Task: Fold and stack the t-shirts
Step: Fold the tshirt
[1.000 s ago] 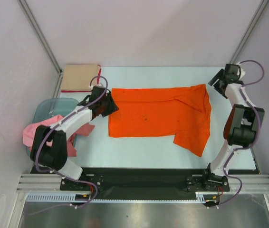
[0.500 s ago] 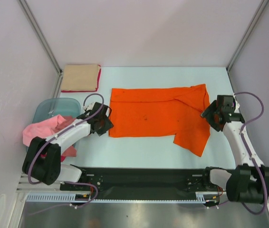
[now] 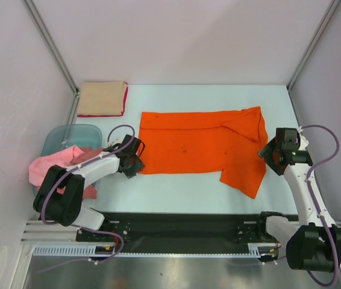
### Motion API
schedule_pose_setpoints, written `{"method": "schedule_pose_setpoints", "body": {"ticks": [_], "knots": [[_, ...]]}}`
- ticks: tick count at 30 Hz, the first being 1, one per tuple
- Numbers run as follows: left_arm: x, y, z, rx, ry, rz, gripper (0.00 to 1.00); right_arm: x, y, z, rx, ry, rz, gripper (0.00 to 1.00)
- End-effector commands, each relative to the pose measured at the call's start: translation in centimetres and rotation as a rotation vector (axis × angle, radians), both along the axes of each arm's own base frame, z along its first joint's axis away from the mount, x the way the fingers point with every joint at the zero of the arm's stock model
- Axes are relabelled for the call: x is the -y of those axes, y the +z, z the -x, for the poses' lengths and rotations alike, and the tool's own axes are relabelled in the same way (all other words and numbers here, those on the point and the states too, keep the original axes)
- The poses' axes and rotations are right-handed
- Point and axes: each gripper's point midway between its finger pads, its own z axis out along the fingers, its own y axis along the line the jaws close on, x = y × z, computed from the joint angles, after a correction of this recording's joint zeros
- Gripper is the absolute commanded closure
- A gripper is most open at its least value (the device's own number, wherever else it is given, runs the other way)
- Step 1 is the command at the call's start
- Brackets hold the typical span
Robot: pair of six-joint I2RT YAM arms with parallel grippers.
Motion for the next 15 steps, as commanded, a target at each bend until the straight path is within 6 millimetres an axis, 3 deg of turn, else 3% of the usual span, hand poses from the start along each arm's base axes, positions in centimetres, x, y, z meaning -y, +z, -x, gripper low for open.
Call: {"method": "schedule_pose_setpoints", "body": {"ticks": [1,3,7,9,11,12,15], "knots": [[1.0,-1.7,0.7,-0.047,-0.006,0.041,0.56,0.9,-0.9,1.5,-0.044,-0.045,0.029,0.32],[1.4,-2.0,0.7,-0.050,-0.015,0.060,0.57,1.4,-2.0,2.3,-0.079,-0.065,0.032,0.32],[1.4,-2.3,1.2,-0.041,-0.025,0.072,0.83,1.6,-3.5,3.6,-0.142,-0.101,0.029,0.32],[1.1,-2.0,1.2,-0.020,-0.024,0.069,0.89,1.8,-3.5,3.8,-0.156,-0.127,0.033,0.34],[1.3,-1.7,1.2,-0.011,-0.029,0.082,0.98,1.8,-4.3,4.1,-0.185,-0.137,0.024,0.41],[1.4,-1.6,1.2,-0.008,-0.033,0.088,1.00,1.8,-4.7,4.3,-0.202,-0.146,0.016,0.56],[1.5,-1.4,1.0,0.009,-0.038,0.094,0.99,1.9,-5.9,3.9,-0.229,-0.152,0.016,0.59]]}}
